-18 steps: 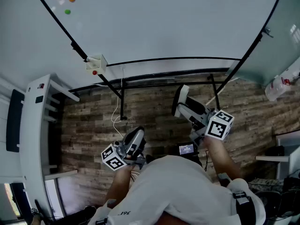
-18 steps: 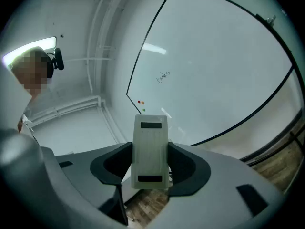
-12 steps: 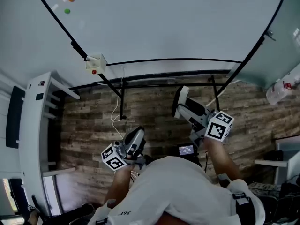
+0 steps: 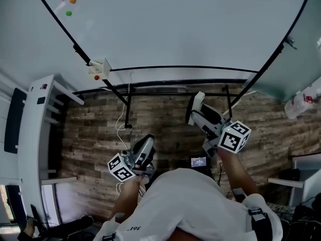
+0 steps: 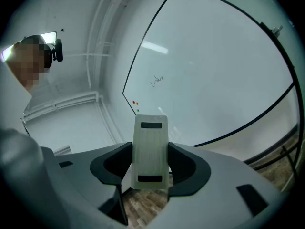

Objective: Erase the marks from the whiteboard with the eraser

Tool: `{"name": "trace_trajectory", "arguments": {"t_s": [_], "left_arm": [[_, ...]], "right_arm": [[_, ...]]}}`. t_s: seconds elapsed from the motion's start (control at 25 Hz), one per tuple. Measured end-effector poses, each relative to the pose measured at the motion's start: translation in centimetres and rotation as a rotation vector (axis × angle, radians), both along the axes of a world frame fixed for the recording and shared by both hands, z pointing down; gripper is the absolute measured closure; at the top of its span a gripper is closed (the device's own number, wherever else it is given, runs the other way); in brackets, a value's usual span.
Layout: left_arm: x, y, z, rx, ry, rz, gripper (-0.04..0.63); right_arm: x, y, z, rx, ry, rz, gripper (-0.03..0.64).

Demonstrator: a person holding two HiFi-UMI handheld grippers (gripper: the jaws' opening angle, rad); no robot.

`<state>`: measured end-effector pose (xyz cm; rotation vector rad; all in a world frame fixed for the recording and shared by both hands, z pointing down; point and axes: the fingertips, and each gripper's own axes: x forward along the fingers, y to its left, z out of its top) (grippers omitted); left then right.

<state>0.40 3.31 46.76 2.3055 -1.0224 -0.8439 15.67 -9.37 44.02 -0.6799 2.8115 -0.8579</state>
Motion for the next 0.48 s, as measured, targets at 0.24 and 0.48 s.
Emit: {"name": "trace_trajectory", "arguments": {"t_s": [0.24, 0.48], "left_arm": [[-0.1, -1.6, -0.3, -0.003, -0.034, -0.043, 0.578], [-2.9, -3.5, -0.7, -0.011, -0.075, -0.06, 0.578]], "right_arm": [[0.3, -2.1, -1.1, 0.122, 0.068, 0.004, 0.364], [-2.6, -4.7, -1.7, 0.224, 0.172, 0.016, 0.364]]}}
